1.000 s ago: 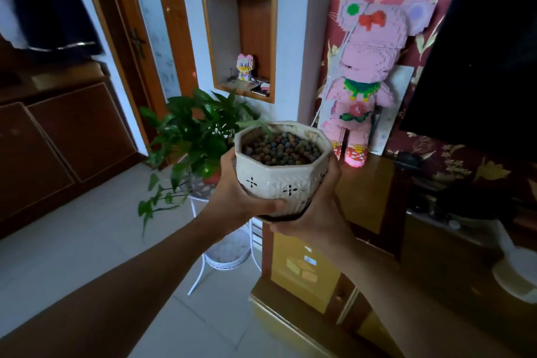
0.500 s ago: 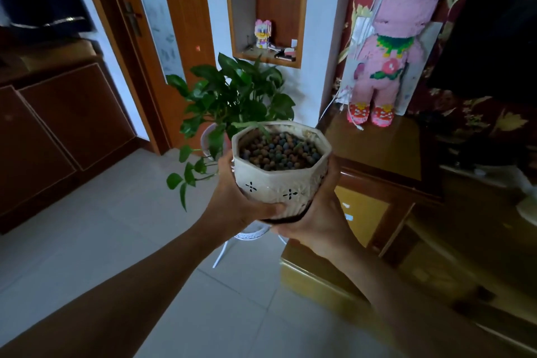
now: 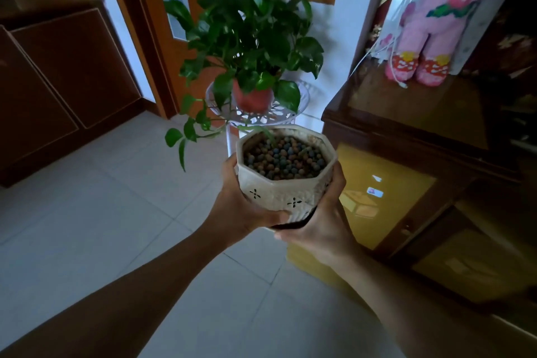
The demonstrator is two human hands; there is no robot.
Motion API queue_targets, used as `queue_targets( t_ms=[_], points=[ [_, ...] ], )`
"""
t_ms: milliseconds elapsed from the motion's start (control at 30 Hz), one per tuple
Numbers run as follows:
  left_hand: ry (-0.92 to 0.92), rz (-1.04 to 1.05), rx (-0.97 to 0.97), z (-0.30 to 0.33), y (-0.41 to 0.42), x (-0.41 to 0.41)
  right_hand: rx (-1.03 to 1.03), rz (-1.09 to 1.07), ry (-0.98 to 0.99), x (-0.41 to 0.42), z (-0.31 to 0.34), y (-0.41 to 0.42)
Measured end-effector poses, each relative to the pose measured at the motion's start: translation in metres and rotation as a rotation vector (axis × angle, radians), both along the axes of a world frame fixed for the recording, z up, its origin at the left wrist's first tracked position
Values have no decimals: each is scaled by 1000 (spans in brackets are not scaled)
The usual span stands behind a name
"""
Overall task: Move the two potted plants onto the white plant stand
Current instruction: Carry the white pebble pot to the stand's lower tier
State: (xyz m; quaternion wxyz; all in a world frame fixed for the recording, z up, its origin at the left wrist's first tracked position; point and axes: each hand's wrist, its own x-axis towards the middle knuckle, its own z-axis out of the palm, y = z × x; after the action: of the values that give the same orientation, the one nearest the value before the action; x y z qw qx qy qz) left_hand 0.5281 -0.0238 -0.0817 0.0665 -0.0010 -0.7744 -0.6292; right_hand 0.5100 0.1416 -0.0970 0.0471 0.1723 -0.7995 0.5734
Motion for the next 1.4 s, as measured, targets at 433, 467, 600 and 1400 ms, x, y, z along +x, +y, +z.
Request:
queue_targets(
  t_ms=[433, 467, 600, 1400],
  points=[
    [-29, 8, -40, -148, -11, -37, -80, 45, 13, -40, -150, -10],
    [-18, 3, -39, -159, -13, -43, -83, 50, 23, -45, -160, -12],
    [26, -30, -21, -200, -22, -68, -83, 42, 87, -66, -200, -22],
    [149, -170, 79, -338, -101, -166, 53, -88, 242, -154, -354, -98]
  ],
)
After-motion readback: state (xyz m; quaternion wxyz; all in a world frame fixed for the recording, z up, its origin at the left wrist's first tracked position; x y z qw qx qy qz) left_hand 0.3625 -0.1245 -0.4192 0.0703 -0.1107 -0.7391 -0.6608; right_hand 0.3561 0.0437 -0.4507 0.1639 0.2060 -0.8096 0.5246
